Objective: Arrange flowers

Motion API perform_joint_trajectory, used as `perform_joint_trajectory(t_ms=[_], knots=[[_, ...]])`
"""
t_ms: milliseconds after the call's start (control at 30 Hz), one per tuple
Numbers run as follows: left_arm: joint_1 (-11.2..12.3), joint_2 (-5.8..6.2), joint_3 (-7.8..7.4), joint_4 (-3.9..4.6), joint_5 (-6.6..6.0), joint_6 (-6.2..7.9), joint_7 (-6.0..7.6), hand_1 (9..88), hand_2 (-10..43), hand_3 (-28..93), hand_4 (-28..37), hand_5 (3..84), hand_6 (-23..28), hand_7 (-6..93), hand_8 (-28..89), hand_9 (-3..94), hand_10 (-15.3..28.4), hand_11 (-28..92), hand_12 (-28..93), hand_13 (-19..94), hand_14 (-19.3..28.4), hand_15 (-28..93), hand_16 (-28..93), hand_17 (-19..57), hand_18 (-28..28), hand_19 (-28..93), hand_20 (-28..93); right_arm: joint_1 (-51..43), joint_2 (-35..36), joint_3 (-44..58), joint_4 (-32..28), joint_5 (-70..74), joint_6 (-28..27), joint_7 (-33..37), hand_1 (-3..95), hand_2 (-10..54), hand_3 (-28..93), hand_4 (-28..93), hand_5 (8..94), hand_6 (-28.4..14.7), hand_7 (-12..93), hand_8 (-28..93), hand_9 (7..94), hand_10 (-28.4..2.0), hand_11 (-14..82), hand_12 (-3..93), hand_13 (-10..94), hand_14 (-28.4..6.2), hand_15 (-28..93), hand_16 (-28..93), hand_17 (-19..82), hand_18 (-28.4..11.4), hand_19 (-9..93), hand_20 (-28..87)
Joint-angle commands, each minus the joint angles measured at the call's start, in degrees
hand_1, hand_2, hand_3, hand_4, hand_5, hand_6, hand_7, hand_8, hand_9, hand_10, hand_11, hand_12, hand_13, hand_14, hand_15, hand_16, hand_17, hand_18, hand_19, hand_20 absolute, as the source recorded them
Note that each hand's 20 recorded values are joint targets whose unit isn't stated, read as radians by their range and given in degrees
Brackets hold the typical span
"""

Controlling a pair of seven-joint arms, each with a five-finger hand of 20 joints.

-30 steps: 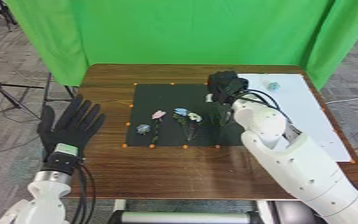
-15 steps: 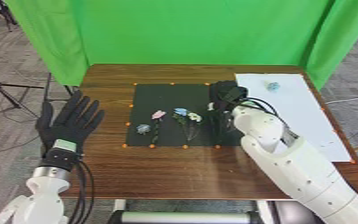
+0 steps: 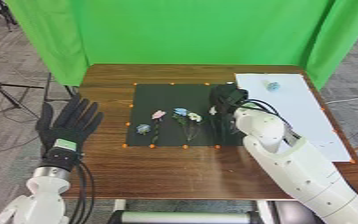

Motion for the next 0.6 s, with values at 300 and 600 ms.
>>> perform_joint_trajectory(t_ms=[300,600], knots=[[1.5,0.74,-0.9,-1.13,-2.26,2.13,2.81,25.0,13.8,72,-28.3,37.3,6.5,15.7,-10,34.7,14.0,23,11,26,15.3,41,-8,-5.5,14.2,36,9,-1.6,-0.1,2.3,-4.1,1.5,-6.0,1.3,59.9,-9.5,71,-28,65.5,2.8,27,-6,68.3,-8.9,15.6,18.8,64,-4.1,32,39,30,-18.3,73,35],[1.9,0.88,-0.89,-1.23,-2.5,1.91,3.31,24.9,13.7,72,-28.3,37.2,6.6,15.9,-10,34.6,14.0,23,11,26,15.2,40,-8,-5.5,14.2,36,9,-2.9,0.4,4.3,-8.9,1.9,-10.8,2.6,56.7,-9.5,73,-28,62.7,2.3,24,-16,64.2,-9.5,14.8,16.3,62,-5.3,34,38,30,-19.1,73,35]])
